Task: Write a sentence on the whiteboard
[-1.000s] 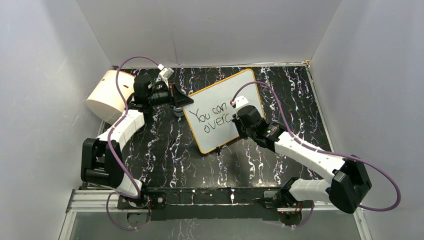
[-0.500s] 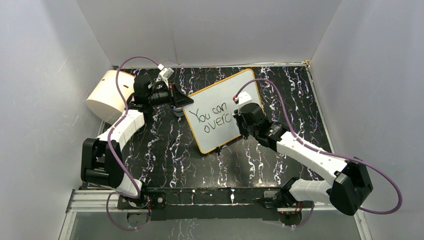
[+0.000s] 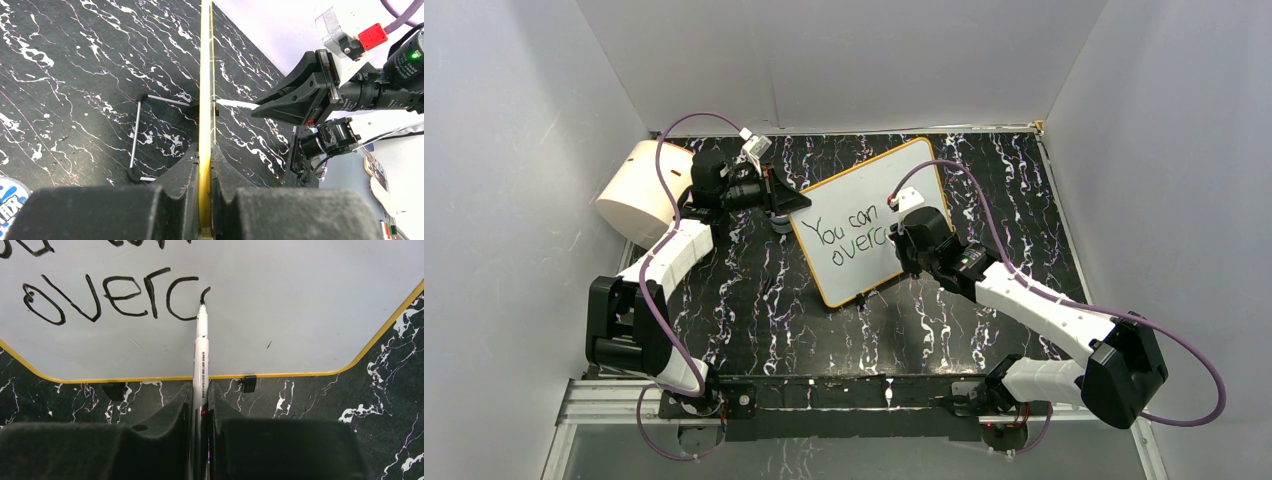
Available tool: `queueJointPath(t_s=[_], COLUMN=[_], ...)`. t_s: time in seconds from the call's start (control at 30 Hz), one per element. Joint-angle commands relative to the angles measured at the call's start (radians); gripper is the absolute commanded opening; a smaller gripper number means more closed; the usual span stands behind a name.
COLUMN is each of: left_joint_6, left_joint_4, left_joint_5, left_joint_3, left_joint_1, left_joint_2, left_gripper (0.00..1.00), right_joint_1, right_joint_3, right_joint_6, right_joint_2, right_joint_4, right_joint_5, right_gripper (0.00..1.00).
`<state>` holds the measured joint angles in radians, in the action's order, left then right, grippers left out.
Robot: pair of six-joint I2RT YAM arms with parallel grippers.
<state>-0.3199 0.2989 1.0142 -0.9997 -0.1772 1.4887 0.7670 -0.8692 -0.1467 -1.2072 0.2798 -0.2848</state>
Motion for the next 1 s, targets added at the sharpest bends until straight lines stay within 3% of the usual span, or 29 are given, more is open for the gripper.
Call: queueJointPath(t_s=[0.0, 0.97], left_joint_6=[0.05, 0.05], left_joint_4=[-0.124, -0.124], left_joint_5=[0.027, 0.031], left_joint_3=[0.02, 0.021], left_joint_1=[-0.034, -0.034], left_joint_2=[0.03, 0.025], left_gripper=[0.0, 0.0], right_joint_1=[-0.003, -0.052], right_joint_3=[0.001, -0.021], right_joint_6=[-0.003, -0.019], right_joint_2=[0.002, -0.007], right_joint_4=[0.024, -0.024], right_joint_5=[0.014, -0.051], right_gripper=[0.0, 0.0])
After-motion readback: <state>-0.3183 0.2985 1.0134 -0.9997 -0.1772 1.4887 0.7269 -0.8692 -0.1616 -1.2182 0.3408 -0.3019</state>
